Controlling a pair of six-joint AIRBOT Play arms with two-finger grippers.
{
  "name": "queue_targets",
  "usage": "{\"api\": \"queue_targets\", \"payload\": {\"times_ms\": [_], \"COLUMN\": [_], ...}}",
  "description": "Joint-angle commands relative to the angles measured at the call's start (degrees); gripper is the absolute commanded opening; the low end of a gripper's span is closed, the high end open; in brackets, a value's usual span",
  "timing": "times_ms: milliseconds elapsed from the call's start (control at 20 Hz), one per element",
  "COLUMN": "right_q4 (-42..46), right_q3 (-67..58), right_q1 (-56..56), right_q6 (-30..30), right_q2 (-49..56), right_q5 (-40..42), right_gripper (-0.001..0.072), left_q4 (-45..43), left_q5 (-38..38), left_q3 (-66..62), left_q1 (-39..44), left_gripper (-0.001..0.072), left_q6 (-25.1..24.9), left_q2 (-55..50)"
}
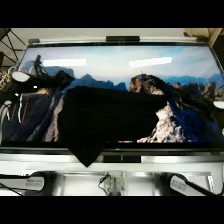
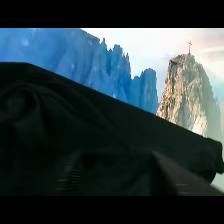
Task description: Fold the shirts.
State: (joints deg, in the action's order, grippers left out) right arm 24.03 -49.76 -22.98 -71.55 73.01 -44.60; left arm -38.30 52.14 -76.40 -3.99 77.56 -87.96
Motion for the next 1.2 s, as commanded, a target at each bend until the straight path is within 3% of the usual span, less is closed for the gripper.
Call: {"api": "queue_targets", "payload": {"times_ms": [0, 100, 150, 200, 250, 300, 350, 550, 900, 1050, 1100, 1150], "right_q4": [11.5, 32.3, 40.7, 43.5, 42.5, 40.0, 36.9, 32.0, 32.2, 33.9, 35.2, 36.1], "right_q3": [-5.1, -5.0, -3.4, -1.0, 2.3, 5.6, 8.7, 14.4, 14.4, 14.4, 14.4, 14.4], "right_q1": [-2.7, -1.2, 0.2, 0.9, 1.1, 1.1, 1.1, 1.3, 8.3, 12.6, 13.4, 13.6], "right_q6": [1.4, -5.1, -7.3, -7.0, -6.1, -5.2, -4.4, -3.3, -4.7, -7.1, -9.4, -11.1], "right_q2": [-4.5, -7.5, -8.2, -8.5, -8.4, -8.4, -8.4, -8.4, -8.4, -8.4, -8.4, -8.1], "right_q5": [-15.6, -24.9, -29.3, -31.8, -33.4, -33.2, -32.3, -29.7, -25.3, -20.4, -18.2, -16.6], "right_gripper": [0.0460, 0.0460, 0.0461, 0.0462, 0.0473, 0.0597, 0.0610, 0.0610, 0.0610, 0.0610, 0.0610, 0.0610], "left_q4": [-14.6, -28.8, -32.5, -33.5, -33.0, -30.6, -28.0, -21.6, -17.6, -15.6, -15.6, -15.6], "left_q5": [26.2, 39.7, 43.8, 42.9, 38.9, 33.8, 29.9, 20.6, 9.3, 3.5, 3.1, 3.0], "left_q3": [-7.7, -5.1, -0.1, 7.1, 14.9, 23.8, 31.2, 47.0, 50.4, 50.4, 50.3, 50.2], "left_q1": [-9.5, -13.6, -14.3, -14.6, -14.5, -14.3, -14.3, -14.2, -10.0, -8.9, -8.9, -8.9], "left_gripper": [0.0373, 0.0406, 0.0406, 0.0406, 0.0405, 0.0405, 0.0405, 0.0402, 0.0368, 0.0163, 0.0036, 0.0035], "left_q6": [8.2, 12.0, 12.1, 12.0, 12.1, 12.0, 11.3, 7.2, 6.5, 6.7, 6.7, 6.6], "left_q2": [0.2, 3.5, 6.7, 11.0, 15.4, 20.0, 23.5, 27.6, 27.3, 27.3, 27.3, 27.4]}}
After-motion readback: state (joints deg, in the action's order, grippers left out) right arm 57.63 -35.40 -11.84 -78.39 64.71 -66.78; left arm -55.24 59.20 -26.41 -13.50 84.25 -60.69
